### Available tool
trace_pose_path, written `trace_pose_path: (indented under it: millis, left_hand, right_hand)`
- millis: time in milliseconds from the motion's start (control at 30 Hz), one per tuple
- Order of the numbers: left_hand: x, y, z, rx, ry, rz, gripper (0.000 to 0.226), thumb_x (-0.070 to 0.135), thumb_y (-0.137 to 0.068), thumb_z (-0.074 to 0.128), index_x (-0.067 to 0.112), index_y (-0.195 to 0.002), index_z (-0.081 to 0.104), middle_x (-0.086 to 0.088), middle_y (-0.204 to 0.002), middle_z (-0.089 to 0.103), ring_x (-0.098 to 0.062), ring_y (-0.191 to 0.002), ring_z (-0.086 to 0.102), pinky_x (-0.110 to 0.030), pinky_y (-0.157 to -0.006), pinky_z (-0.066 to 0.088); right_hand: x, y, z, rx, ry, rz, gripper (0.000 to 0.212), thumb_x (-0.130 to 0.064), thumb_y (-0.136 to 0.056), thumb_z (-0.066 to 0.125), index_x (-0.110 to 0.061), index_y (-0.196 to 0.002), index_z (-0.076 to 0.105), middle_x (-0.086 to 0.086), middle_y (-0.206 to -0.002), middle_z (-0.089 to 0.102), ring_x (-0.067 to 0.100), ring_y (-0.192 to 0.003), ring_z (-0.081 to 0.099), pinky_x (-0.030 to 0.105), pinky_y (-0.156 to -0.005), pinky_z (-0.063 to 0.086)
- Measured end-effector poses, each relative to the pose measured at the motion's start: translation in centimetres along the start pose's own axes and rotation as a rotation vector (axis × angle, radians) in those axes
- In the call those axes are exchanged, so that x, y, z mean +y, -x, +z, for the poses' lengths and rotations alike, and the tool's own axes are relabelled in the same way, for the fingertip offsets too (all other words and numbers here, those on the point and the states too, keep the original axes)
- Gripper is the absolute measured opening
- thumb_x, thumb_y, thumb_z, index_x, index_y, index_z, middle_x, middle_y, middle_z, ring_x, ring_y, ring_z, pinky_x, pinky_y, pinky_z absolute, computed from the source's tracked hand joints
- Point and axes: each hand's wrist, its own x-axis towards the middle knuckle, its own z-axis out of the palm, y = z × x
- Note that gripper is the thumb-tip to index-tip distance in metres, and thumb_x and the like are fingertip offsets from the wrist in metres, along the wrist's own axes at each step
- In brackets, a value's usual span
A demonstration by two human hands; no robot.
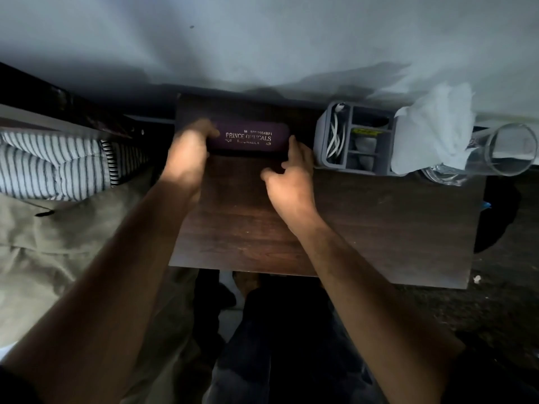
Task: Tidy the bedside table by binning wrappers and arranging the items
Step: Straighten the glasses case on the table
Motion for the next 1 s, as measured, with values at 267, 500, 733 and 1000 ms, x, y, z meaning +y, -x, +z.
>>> trace_pose_path:
  millis: [267, 500, 733, 1000]
  left_hand:
    - [0.2, 1.9, 1.5, 0.109, -0.203, 0.212, 0.056, 0.015, -0.092, 0.060, 0.009, -0.146, 0.047, -0.006, -0.153, 0.047, -0.017, -0.141, 0.043, -0.031, -0.120, 0.029]
    - [-0.5, 7.2, 8.2, -0.213, -0.208, 0.271, 0.051, 0.006, -0.092, 0.060, 0.019, -0.142, 0.056, 0.005, -0.134, 0.064, 0.010, -0.111, 0.060, 0.001, -0.090, 0.040]
    - [-2.1, 8.1, 11.5, -0.319, -0.067, -0.012, 0.082, 0.051, -0.060, 0.061, 0.033, -0.140, 0.056, -0.013, -0.154, 0.045, -0.032, -0.144, 0.040, -0.047, -0.119, 0.026]
    - [-3.2, 7.7, 12.0, -0.299, -0.076, -0.034, 0.094, 0.059, -0.060, 0.065, 0.038, -0.149, 0.041, 0.011, -0.150, 0.052, -0.013, -0.140, 0.045, -0.043, -0.124, 0.023]
  right_hand:
    - [0.3, 5.6, -2.0, 0.242, -0.057, -0.054, 0.051, -0.002, -0.085, 0.059, -0.005, -0.136, 0.059, 0.008, -0.136, 0.058, 0.018, -0.107, 0.064, 0.034, -0.100, 0.050]
    - [6.2, 6.6, -10.9, 0.689, -0.312, 0.190, 0.043, 0.005, -0.087, 0.054, -0.023, -0.116, 0.067, -0.005, -0.109, 0.070, 0.018, -0.100, 0.070, 0.047, -0.090, 0.058]
    - [5.9, 3.7, -15.6, 0.360, -0.404, 0.144, 0.074, 0.015, -0.080, 0.043, -0.020, -0.144, 0.052, 0.000, -0.139, 0.062, 0.009, -0.117, 0.061, 0.039, -0.105, 0.050]
    - [6.8, 2.2, -15.4, 0.281, -0.240, 0.025, 0.068, 0.004, -0.070, 0.042, -0.037, -0.120, 0.063, -0.014, -0.080, 0.071, 0.007, -0.065, 0.058, 0.033, -0.062, 0.049]
